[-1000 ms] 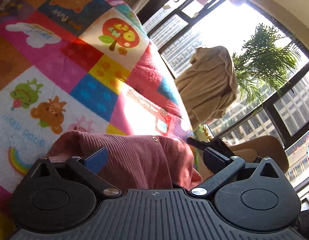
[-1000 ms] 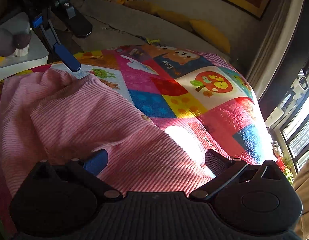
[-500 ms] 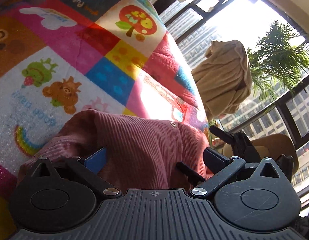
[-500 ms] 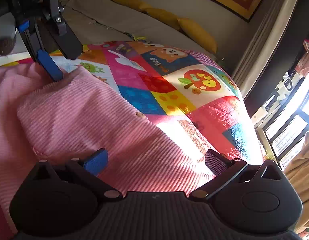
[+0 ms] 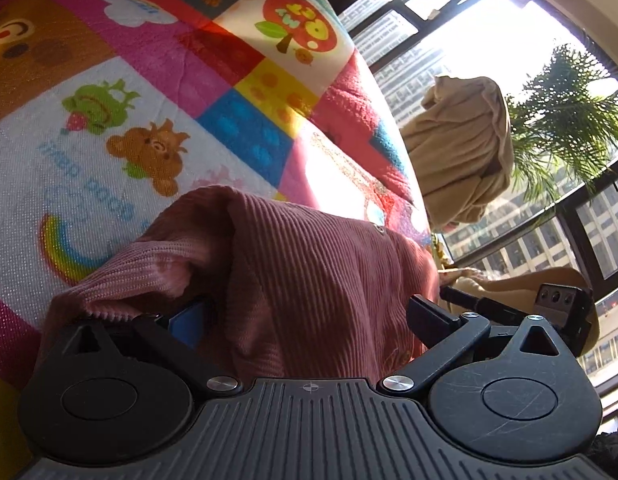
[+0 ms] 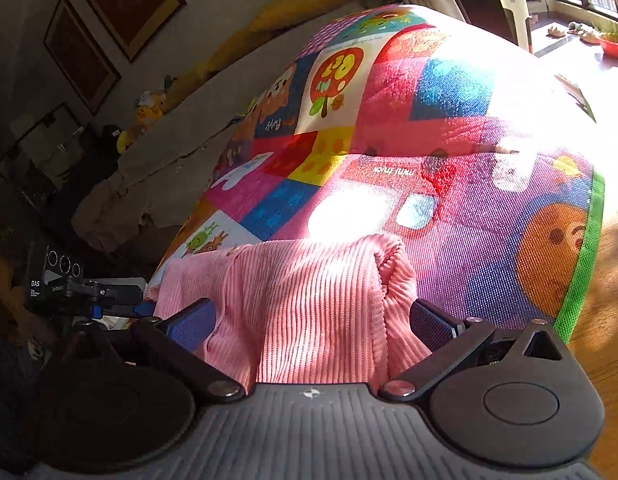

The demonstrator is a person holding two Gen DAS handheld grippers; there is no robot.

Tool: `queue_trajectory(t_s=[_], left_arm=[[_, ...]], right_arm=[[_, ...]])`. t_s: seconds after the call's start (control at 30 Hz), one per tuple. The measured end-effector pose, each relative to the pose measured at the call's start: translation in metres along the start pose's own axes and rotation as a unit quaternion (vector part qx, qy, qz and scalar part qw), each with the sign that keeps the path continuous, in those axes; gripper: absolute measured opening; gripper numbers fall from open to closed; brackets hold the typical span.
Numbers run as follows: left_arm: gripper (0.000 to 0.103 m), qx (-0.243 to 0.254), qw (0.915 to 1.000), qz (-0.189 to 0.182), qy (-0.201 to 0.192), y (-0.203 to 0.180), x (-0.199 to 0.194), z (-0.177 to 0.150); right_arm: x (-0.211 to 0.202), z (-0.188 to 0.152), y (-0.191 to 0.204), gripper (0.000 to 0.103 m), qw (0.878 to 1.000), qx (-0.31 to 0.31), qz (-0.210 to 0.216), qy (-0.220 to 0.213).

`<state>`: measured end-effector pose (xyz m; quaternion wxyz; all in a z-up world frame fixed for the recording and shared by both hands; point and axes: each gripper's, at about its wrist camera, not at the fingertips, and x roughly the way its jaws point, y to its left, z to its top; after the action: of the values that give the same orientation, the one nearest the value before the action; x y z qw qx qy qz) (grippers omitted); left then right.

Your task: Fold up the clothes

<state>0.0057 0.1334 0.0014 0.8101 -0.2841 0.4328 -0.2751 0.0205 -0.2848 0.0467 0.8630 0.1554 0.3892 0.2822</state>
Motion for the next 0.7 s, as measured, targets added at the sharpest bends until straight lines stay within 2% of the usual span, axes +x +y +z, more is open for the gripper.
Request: queue_trajectory(t_s=[0.07,0.17,0.3,0.4,0.57,0.63,0.7], left_arm=[[0.103,-0.003,1.0,-0.002,0.002,-0.002,0.008,0.005],[0.103,-0.009,0.9999,-0.014,0.005,-0.006,0.015,0.013],[0.103,0.029,0.9955,-0.088,-0.019,-0.018,-0.012,0.01],[0.103,0.026,0.9964,-0.079,-0.013,-0.011,-0.016,0.006],[0.103,-0.034,0.9978,-0.056,0.011,0.009,0.011,0.01],[0.103,-0.045,0.9966,-0.068,0.015,0.006,0.019,0.016],[0.103,-0.031,0.9949,-0.095,0.008,-0.007,0.013,0.021]], right_arm=[[0.025,0.006,0.003,0.103,1.0,0.009,0.013,0.016],[0.038,0.009,0.014,0.103,0.998,0.02,0.043,0.031],[0.01,0.004,0.036,0.103,0.994,-0.038,0.104,0.024],[0.009,-0.004,0.036,0.103,0.994,-0.054,0.085,0.047],[0.044,0.001,0.013,0.103,0.998,0.012,0.037,0.052],[0.043,0.008,0.018,0.103,0.997,0.017,0.057,0.044],[0.041,0.015,0.025,0.103,0.996,0.02,0.078,0.035]])
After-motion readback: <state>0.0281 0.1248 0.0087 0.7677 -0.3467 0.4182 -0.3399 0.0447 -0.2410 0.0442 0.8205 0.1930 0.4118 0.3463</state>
